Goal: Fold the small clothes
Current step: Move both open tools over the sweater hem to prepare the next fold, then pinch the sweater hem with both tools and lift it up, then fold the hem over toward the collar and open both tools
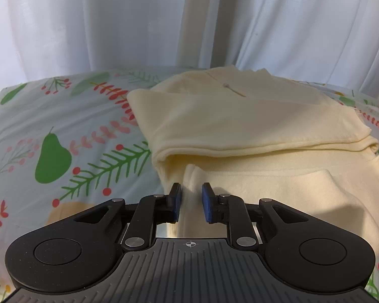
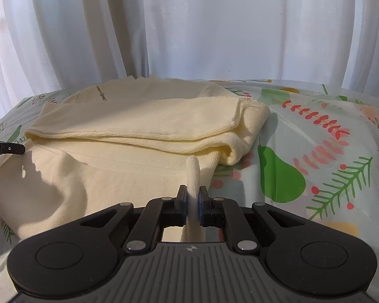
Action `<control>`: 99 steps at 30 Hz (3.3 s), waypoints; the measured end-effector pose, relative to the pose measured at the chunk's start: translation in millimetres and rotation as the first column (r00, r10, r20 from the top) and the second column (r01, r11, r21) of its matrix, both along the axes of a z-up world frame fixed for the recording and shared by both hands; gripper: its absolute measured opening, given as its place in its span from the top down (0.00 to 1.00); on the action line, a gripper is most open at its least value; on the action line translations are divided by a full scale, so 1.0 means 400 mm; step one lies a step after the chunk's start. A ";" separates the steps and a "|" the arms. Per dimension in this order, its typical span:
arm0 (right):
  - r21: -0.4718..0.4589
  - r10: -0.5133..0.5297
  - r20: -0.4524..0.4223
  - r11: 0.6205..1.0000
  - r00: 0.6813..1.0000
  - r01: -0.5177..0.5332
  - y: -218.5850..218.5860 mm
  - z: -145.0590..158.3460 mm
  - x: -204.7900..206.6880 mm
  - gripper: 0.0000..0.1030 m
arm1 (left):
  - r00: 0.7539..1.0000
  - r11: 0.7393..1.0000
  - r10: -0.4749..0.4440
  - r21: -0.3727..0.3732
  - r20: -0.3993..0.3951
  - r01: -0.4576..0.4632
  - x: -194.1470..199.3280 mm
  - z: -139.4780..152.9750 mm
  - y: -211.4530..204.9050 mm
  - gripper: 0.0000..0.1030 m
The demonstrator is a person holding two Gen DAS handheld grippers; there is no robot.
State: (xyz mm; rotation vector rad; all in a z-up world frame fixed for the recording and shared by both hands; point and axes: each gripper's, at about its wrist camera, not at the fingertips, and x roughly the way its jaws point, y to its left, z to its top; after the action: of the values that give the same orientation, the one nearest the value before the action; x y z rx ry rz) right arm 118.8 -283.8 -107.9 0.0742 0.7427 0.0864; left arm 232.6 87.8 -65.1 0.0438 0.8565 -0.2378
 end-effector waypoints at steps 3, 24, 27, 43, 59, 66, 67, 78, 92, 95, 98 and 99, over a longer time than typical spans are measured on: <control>-0.004 0.006 -0.007 1.000 1.000 -0.006 -0.001 -0.001 0.000 0.92 | 0.999 0.999 -0.018 -0.050 -0.036 0.016 0.008 -0.010 0.005 0.79; -0.085 -0.062 0.169 0.993 0.984 0.077 -0.002 0.111 0.215 0.94 | 0.978 0.998 0.055 -0.049 0.203 -0.046 0.183 0.162 -0.031 0.91; -0.057 -0.083 0.114 0.994 0.990 0.090 -0.012 0.060 0.283 0.94 | 0.990 0.998 0.052 -0.037 0.128 -0.048 0.243 0.088 -0.045 0.91; -0.252 0.060 0.114 0.967 0.992 -0.029 0.052 0.043 0.254 0.94 | 0.963 0.994 -0.086 0.091 0.255 0.065 0.188 0.113 -0.094 0.92; -0.278 -0.181 0.174 0.934 0.968 0.225 0.041 -0.001 0.579 0.92 | 0.952 0.968 0.187 0.121 0.243 -0.221 0.513 -0.003 -0.147 0.85; -0.109 -0.178 0.185 0.974 0.967 0.200 0.015 0.049 0.369 0.62 | 0.958 0.977 0.210 -0.068 0.194 -0.201 0.347 0.022 -0.035 0.49; -0.080 -0.181 0.175 0.977 0.968 0.197 0.008 0.049 0.337 0.61 | 0.960 0.976 0.208 -0.099 0.188 -0.192 0.305 0.024 -0.018 0.49; 0.157 -0.278 0.034 0.950 0.960 0.270 -0.062 -0.026 0.124 0.68 | 0.979 0.963 0.201 -0.190 0.025 -0.193 0.148 -0.020 0.042 0.60; 0.363 -0.297 -0.017 0.888 0.955 0.283 -0.116 -0.002 0.117 0.86 | 0.977 0.872 0.208 -0.444 -0.050 -0.208 0.127 0.036 0.122 0.87; 0.312 -0.317 -0.066 0.894 0.946 0.321 -0.121 -0.031 0.128 0.85 | 0.970 0.895 0.229 -0.374 -0.079 -0.242 0.136 0.007 0.122 0.87; 0.202 -0.293 -0.026 0.935 0.956 0.292 -0.080 -0.029 0.130 0.81 | 0.962 0.891 0.246 -0.364 -0.116 -0.272 0.139 -0.025 0.129 0.85; 0.166 -0.292 -0.016 0.943 0.956 0.290 -0.068 -0.024 0.130 0.79 | 0.963 0.888 0.248 -0.372 -0.107 -0.270 0.135 -0.022 0.133 0.80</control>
State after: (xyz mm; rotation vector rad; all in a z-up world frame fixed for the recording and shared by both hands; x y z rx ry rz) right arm 170.6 -310.9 -117.3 0.3424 0.7071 -0.1339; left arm 286.7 141.1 -73.8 -0.4460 0.8494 -0.1519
